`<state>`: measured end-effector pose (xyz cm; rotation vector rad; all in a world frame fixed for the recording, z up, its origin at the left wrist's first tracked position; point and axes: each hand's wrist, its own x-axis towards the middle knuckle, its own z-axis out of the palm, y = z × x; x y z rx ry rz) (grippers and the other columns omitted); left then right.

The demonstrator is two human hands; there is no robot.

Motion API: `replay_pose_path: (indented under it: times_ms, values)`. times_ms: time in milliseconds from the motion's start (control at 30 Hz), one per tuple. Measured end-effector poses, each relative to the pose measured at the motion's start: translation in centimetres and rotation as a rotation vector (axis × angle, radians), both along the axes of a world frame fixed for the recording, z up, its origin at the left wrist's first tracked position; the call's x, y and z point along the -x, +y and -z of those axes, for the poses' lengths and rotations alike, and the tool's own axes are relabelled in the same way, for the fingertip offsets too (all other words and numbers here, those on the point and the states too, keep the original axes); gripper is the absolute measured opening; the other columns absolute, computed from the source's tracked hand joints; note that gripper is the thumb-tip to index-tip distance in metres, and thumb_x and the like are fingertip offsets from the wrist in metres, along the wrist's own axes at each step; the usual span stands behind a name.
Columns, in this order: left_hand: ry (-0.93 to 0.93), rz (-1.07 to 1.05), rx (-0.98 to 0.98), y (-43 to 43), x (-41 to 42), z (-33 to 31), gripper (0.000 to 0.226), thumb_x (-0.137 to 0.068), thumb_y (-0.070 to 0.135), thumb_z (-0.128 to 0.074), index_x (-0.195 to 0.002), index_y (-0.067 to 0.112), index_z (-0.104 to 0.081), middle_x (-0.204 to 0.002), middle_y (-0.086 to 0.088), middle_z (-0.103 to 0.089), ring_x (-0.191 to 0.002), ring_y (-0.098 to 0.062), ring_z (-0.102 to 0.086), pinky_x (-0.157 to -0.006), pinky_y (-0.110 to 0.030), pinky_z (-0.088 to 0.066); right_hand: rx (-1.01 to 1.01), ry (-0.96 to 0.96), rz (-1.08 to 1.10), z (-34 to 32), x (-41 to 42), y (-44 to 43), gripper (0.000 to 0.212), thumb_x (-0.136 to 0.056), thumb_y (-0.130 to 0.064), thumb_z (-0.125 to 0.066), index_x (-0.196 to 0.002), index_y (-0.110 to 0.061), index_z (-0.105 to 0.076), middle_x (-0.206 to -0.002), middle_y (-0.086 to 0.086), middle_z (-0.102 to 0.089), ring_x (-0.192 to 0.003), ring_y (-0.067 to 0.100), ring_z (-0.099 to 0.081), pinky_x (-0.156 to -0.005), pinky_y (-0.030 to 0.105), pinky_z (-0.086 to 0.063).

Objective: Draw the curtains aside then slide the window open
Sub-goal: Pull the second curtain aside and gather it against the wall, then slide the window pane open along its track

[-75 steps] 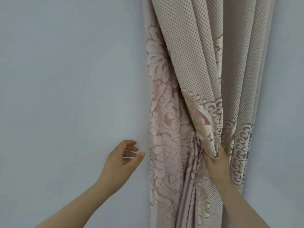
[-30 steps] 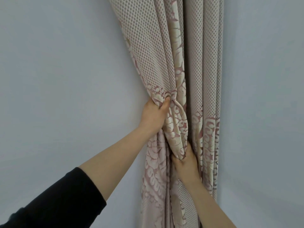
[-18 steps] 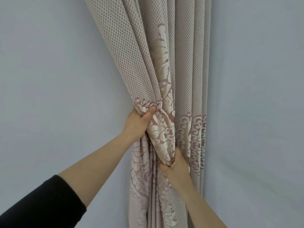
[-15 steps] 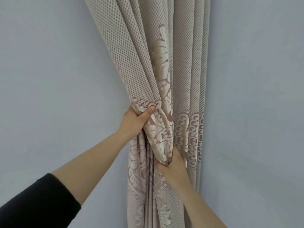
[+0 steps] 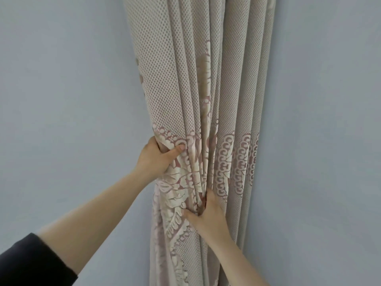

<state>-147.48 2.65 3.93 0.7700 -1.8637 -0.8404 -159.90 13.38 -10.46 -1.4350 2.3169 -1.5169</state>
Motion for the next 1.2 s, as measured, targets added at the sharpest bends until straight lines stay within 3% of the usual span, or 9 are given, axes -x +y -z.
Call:
replay_pose_path:
  times_ms: [133, 267, 367, 467, 567, 700, 833, 967, 1200]
  values:
    - [-0.013, -0.036, -0.028, 0.2, -5.9, 1.4, 0.057, -0.072, 0.049, -0.074, -0.112, 0.018, -0.049, -0.091, 0.015, -0.056, -0.091, -0.014, -0.058, -0.074, -0.029, -0.045, 0.155, 0.010, 0.070, 0.6, -5.3, 0.1, 0.103, -0.067, -0.067, -0.068, -0.149, -0.024, -0.022, -0.148, -0.006, -0.031, -0.138, 0.018, -0.037, -0.107, 0.043, -0.042]
    - [-0.022, 0.004, -0.044, 0.0, -14.0, 2.7, 0.060, -0.073, 0.047, -0.074, -0.121, 0.022, -0.047, -0.112, 0.015, -0.059, -0.104, -0.012, -0.061, -0.074, -0.022, -0.048, 0.334, 0.101, 0.067, -0.4, -12.3, -0.4, 0.090, -0.075, -0.053, -0.076, -0.145, -0.018, -0.030, -0.140, -0.001, -0.039, -0.132, 0.014, -0.038, -0.107, 0.035, -0.038]
    - [-0.030, -0.013, -0.064, -0.1, -20.1, 3.5, 0.085, -0.075, 0.049, -0.071, -0.144, 0.019, -0.031, -0.135, 0.008, -0.051, -0.118, -0.015, -0.056, -0.083, -0.027, -0.047, 0.423, 0.113, 0.015, -0.8, -17.7, -1.1, 0.079, -0.079, -0.051, -0.072, -0.139, -0.014, -0.038, -0.135, 0.001, -0.047, -0.129, 0.017, -0.043, -0.106, 0.044, -0.043]
    - [-0.010, -0.049, -0.056, 0.6, -26.5, 4.4, 0.087, -0.072, 0.052, -0.071, -0.143, 0.022, -0.033, -0.132, 0.009, -0.053, -0.115, -0.013, -0.057, -0.081, -0.024, -0.048, 0.568, 0.081, 0.027, -0.7, -23.8, -0.5, 0.071, -0.082, -0.033, -0.077, -0.138, -0.008, -0.041, -0.134, 0.005, -0.046, -0.128, 0.021, -0.045, -0.100, 0.046, -0.048]
    - [0.045, -0.071, -0.076, 1.6, -32.4, 6.1, 0.078, -0.068, 0.051, -0.074, -0.135, 0.026, -0.043, -0.122, 0.010, -0.059, -0.109, -0.010, -0.062, -0.078, -0.022, -0.049, 0.699, 0.258, 0.032, -0.1, -29.4, 0.7, 0.066, -0.079, -0.017, -0.079, -0.134, -0.002, -0.044, -0.132, 0.008, -0.048, -0.128, 0.016, -0.044, -0.107, 0.032, -0.038]
    - [0.067, -0.114, -0.101, 2.6, -38.8, 8.0, 0.062, -0.074, 0.037, -0.077, -0.128, 0.026, -0.049, -0.114, 0.010, -0.063, -0.104, -0.010, -0.064, -0.087, -0.031, -0.053, 0.614, 0.264, -0.193, 0.3, -35.5, 0.5, 0.054, -0.084, -0.022, -0.072, -0.130, -0.010, -0.048, -0.127, 0.003, -0.052, -0.121, 0.020, -0.051, -0.102, 0.038, -0.043]
    - [0.052, -0.175, -0.096, 3.9, -43.7, 9.2, 0.051, -0.079, 0.031, -0.073, -0.125, 0.025, -0.052, -0.112, 0.010, -0.065, -0.102, -0.006, -0.064, -0.077, -0.017, -0.049, 0.478, 0.207, -0.323, 0.9, -39.2, -1.5, 0.052, -0.085, -0.025, -0.070, -0.132, -0.013, -0.050, -0.128, -0.003, -0.049, -0.122, 0.020, -0.050, -0.094, 0.047, -0.049]
    - [0.075, -0.263, -0.081, 5.1, -48.7, 10.3, 0.041, -0.082, 0.023, -0.071, -0.121, 0.022, -0.057, -0.109, 0.005, -0.067, -0.101, -0.009, -0.065, -0.085, -0.025, -0.053, 0.445, 0.205, -0.441, 0.6, -43.0, -3.2, 0.052, -0.083, -0.021, -0.071, -0.130, -0.013, -0.051, -0.119, -0.001, -0.052, -0.112, 0.016, -0.053, -0.088, 0.042, -0.050]
    - [0.079, -0.442, -0.082, 5.7, -54.1, 11.5, 0.036, -0.082, 0.018, -0.070, -0.116, 0.025, -0.058, -0.104, 0.005, -0.069, -0.092, -0.003, -0.067, -0.072, -0.011, -0.051, 0.420, 0.147, -0.643, 0.1, -47.8, -6.6, 0.050, -0.082, -0.024, -0.073, -0.127, -0.022, -0.051, -0.113, -0.010, -0.050, -0.107, 0.006, -0.051, -0.085, 0.025, -0.048]
